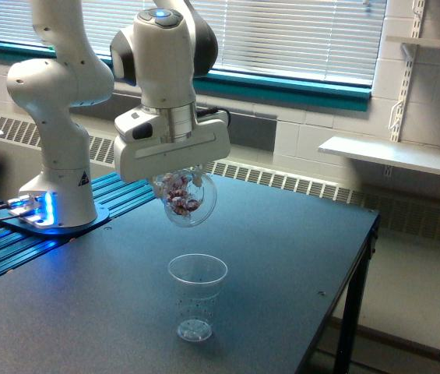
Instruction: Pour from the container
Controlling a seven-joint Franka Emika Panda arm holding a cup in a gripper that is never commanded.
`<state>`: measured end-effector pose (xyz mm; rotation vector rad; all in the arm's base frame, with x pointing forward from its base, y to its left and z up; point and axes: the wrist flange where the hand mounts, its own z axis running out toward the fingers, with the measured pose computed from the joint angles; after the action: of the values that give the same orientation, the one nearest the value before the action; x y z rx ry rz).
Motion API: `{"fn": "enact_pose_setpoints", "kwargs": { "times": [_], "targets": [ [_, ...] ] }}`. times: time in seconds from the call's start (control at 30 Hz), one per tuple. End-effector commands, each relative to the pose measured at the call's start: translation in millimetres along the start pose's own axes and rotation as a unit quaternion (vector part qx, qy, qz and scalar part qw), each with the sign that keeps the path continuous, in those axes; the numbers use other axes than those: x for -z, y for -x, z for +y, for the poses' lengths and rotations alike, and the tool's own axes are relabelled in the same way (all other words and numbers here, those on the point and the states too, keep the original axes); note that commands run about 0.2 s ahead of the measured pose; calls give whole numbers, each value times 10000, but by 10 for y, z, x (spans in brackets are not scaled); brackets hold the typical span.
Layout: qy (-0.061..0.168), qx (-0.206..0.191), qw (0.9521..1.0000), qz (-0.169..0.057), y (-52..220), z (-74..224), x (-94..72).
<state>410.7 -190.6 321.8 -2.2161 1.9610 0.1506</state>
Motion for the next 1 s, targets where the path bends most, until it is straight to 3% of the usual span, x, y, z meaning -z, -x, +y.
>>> {"fn": "enact_pose_setpoints", "kwargs": {
  "times": [0.03,0.4,0.67,1.0],
  "targets": [
    [-45,-274,9996,7,-20,53,33],
    [-48,-384,9992,-61,-103,100,41],
    [64,-358,9992,-163,-140,-5,23],
    [46,-378,9989,-267,-245,-84,34]
  ]
}}
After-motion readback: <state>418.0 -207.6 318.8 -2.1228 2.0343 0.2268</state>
